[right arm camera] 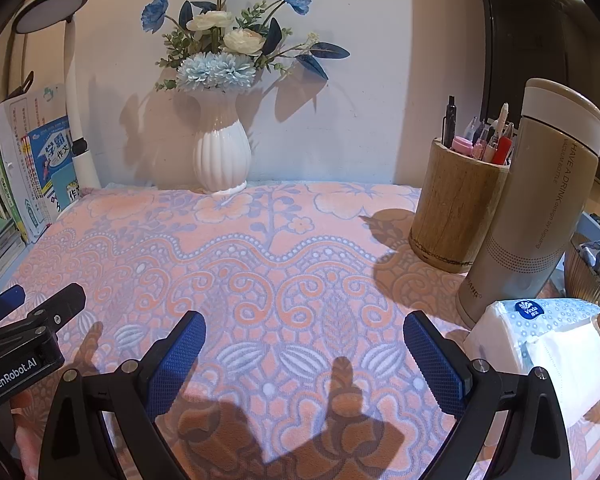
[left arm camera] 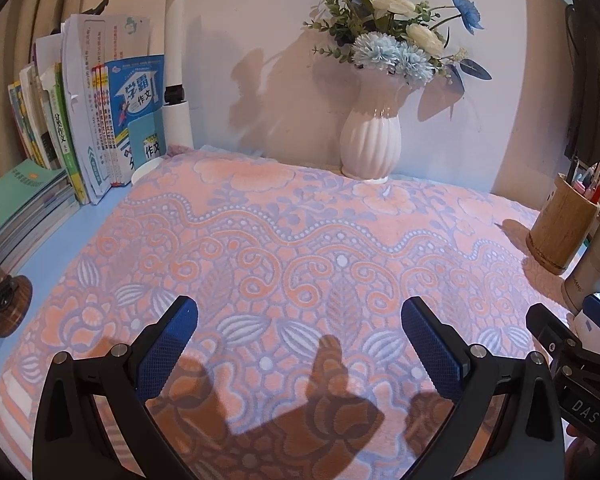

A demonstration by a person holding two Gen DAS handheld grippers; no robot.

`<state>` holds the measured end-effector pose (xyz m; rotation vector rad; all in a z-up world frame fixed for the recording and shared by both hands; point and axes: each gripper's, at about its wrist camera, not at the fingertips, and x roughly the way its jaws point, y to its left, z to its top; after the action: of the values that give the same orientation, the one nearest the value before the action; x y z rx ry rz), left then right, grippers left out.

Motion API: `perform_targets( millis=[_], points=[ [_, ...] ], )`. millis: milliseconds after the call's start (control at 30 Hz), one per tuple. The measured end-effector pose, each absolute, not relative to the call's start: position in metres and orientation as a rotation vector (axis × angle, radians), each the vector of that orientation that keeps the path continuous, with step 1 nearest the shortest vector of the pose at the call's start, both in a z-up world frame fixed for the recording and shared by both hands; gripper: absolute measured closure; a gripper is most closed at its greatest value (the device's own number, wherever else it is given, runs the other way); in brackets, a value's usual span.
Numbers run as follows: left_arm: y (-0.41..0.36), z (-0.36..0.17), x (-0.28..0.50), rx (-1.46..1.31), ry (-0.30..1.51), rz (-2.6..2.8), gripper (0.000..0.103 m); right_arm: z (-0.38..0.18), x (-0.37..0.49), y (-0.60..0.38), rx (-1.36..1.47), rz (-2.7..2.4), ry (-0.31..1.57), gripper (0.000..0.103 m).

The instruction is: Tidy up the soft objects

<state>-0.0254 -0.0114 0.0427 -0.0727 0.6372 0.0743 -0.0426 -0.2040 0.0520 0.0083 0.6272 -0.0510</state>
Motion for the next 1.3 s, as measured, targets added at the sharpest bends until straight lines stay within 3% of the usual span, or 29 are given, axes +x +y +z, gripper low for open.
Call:
perform_targets(
  millis=[1300],
  points=[
    [-0.0112, 0.0404, -0.0264, -0.091, 0.654, 0.085, 0.001, 0.0506, -0.0419, -0.2043, 0.002, -0.047, 0.633, 0.000]
  ],
)
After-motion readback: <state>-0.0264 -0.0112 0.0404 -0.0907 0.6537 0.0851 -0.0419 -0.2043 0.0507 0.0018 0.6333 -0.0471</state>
